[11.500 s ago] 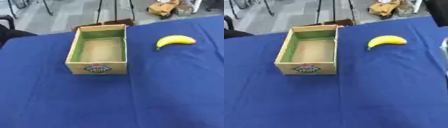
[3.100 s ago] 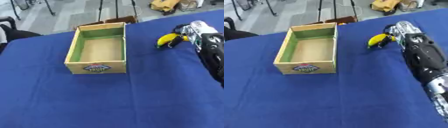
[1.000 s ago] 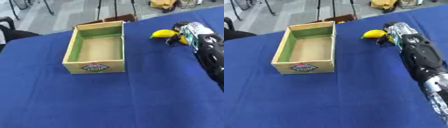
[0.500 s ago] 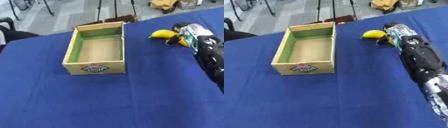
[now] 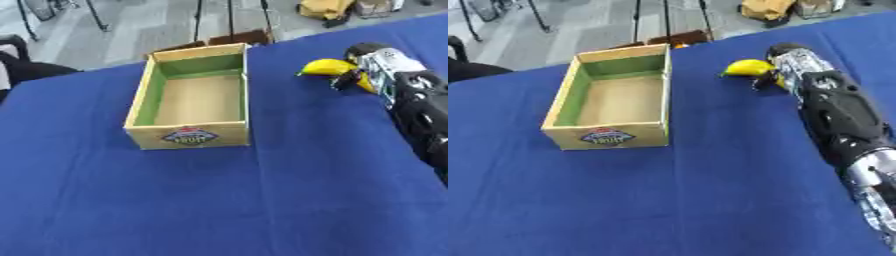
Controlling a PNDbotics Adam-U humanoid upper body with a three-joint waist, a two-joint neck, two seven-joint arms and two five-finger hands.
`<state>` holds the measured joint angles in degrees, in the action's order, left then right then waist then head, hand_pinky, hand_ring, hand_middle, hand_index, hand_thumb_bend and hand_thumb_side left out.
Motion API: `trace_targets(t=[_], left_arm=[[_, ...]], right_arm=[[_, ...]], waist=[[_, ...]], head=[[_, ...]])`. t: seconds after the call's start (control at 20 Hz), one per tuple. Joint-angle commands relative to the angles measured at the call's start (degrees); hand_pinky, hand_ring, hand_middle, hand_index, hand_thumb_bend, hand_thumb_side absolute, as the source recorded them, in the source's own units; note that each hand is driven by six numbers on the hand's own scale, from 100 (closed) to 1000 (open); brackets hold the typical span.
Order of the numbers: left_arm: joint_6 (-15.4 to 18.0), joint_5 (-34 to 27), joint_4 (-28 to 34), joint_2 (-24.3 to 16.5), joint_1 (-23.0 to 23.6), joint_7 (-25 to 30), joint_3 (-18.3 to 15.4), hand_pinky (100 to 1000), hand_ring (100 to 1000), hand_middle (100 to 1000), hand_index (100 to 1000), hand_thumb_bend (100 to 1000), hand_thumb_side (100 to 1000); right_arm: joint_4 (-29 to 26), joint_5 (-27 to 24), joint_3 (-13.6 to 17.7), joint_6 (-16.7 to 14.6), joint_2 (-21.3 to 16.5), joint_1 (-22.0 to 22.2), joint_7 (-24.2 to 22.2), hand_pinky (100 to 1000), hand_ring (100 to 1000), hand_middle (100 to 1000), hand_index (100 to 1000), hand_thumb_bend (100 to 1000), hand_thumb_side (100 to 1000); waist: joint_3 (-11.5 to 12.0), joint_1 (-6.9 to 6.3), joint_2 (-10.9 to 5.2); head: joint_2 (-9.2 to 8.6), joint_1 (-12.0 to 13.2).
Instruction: Pick up objects on the table and place them in the box.
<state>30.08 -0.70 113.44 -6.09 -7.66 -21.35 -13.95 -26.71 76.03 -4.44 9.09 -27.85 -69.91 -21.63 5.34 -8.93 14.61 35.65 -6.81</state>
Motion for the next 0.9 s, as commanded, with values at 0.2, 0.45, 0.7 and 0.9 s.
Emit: trace_targets(t=[0.2,0.45,0.7,0.9], left_arm=[[-0.03,-0.11,1.15,-0.95,-0.42,0.10,-0.12,275,726,745,722,100,871],[-0.08,-0.08,1.15,-1.05,-0.41,0.06,-0.16,277,726,746,723,100,870],[-0.16,-0.04,1.15,-1.28,-0.43,-0.02,-0.22,280,725,745,723,100,870],[-0.22,-0.04,1.15,-1.49,-0.45,-0.09,-0.26,282,724,745,723,100,869]], right_arm=[[-1.53,-0.50,0.08,0.39,-0.50,-1.70,0.42,718,858,814,692,100,485],[-2.70,-0.30,-0.10,0.76,-0.58,-1.88,0.97,715,854,810,683,100,483],[-5.05,0.17,-0.16,1.18,-0.62,-2.29,1.28,713,851,807,675,100,484],[-7.77,0.23,-0.29,1.34,-0.61,-2.57,1.22,708,850,802,673,100,484]], waist=[[-0.11,0.54,-1.22],[-0.31,0.69,-1.44],[-0.55,0.97,-1.79],[-0.65,1.22,-2.15]], head=[[-0.61,-0.02],[-0.43,0.12],[-0.31,0.20],[-0.17,0.28]])
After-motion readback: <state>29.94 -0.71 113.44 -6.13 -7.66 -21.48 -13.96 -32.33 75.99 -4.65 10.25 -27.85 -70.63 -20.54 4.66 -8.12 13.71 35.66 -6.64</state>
